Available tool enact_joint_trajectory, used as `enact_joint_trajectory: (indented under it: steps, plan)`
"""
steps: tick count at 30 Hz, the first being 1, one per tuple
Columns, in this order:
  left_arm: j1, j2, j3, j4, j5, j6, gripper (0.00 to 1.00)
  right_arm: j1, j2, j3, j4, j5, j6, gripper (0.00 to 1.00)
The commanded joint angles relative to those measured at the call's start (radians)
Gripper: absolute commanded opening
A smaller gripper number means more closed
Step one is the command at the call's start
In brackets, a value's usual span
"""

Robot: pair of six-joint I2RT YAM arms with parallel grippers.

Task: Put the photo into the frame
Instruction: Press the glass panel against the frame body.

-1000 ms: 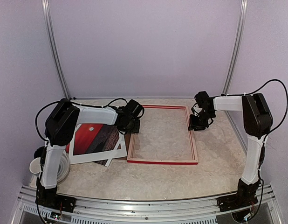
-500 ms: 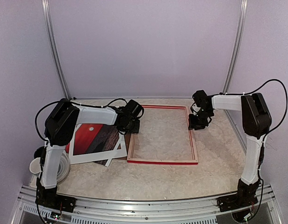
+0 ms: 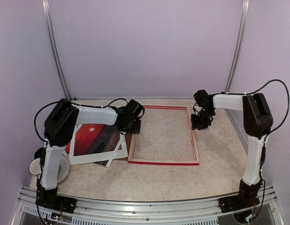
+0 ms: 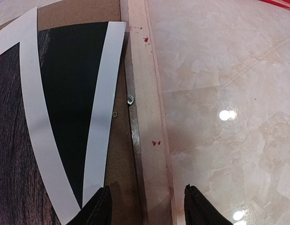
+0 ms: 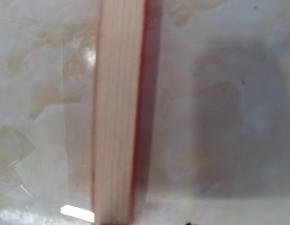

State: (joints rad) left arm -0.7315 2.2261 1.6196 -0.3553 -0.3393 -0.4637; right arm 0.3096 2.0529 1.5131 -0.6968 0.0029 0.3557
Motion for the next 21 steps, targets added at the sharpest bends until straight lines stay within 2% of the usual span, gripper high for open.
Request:
enact_joint_trajectory:
  steps: [1,13,21]
  plan:
    - [0.004,-0.046,-0.015,0.018,0.018,-0.004,0.53,0.023,0.06,-0.002,-0.021,0.01,-0.011,0.36]
    - [0.016,-0.033,-0.047,0.041,0.097,-0.031,0.54,0.049,0.085,0.023,-0.027,0.016,-0.01,0.36]
    - [0.049,-0.072,-0.146,0.168,0.235,-0.072,0.54,0.053,0.086,0.038,-0.039,0.017,-0.011,0.36]
